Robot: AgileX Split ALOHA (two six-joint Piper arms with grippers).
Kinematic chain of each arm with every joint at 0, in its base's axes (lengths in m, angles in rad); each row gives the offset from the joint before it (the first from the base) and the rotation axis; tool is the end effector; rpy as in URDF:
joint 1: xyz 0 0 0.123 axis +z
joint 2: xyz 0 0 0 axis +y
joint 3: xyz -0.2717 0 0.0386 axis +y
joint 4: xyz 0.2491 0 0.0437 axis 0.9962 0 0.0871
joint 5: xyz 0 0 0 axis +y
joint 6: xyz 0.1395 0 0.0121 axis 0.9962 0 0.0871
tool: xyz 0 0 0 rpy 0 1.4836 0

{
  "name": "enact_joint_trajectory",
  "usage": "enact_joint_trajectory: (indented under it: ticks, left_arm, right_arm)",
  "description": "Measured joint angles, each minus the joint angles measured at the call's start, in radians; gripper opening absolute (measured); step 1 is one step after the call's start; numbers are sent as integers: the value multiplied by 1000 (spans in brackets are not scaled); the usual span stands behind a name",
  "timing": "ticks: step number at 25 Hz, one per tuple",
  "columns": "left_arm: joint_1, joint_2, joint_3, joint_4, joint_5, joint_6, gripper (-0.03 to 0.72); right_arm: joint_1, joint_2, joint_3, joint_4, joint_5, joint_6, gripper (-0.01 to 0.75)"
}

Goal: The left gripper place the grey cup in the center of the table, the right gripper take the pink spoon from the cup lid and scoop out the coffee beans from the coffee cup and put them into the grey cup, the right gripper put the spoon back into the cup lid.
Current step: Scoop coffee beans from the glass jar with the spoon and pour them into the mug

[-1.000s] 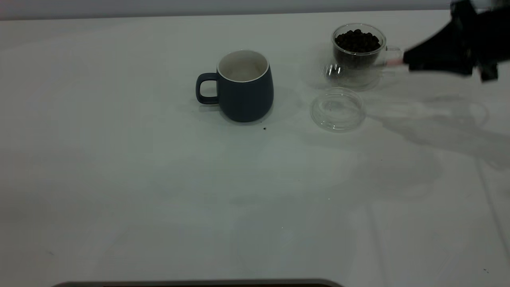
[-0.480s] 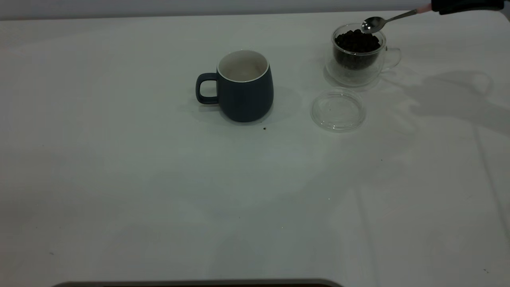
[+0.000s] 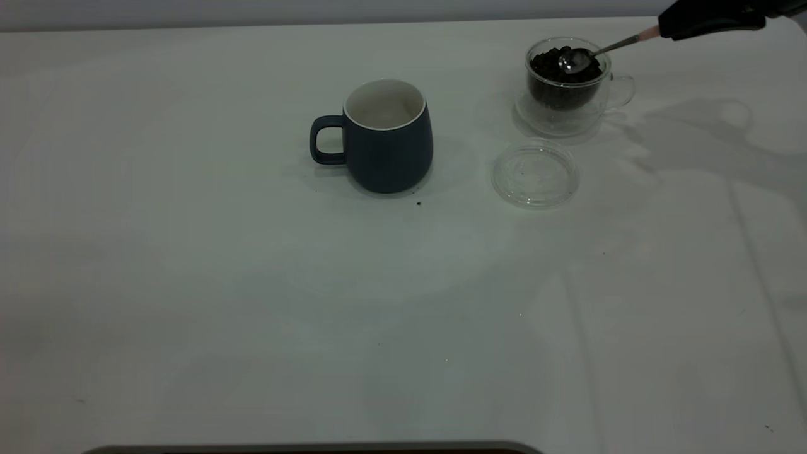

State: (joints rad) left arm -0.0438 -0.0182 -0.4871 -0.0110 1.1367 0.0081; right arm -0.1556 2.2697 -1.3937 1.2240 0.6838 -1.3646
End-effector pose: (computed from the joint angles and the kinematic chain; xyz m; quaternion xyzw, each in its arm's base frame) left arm 0.0441 -0.0033 0.2429 0.0230 0.8708 -0.0142 0.4909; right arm 0.4599 0.0121 0.0446 -0.1133 0.9153 0.2509 0.2939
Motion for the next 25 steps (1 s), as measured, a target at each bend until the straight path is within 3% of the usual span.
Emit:
enact_joint_trajectory:
  ticks: [25]
  left_arm:
    - [0, 0, 1, 0, 0, 2, 567]
  right_arm:
    - [-13, 43, -18, -3, 89, 210, 110]
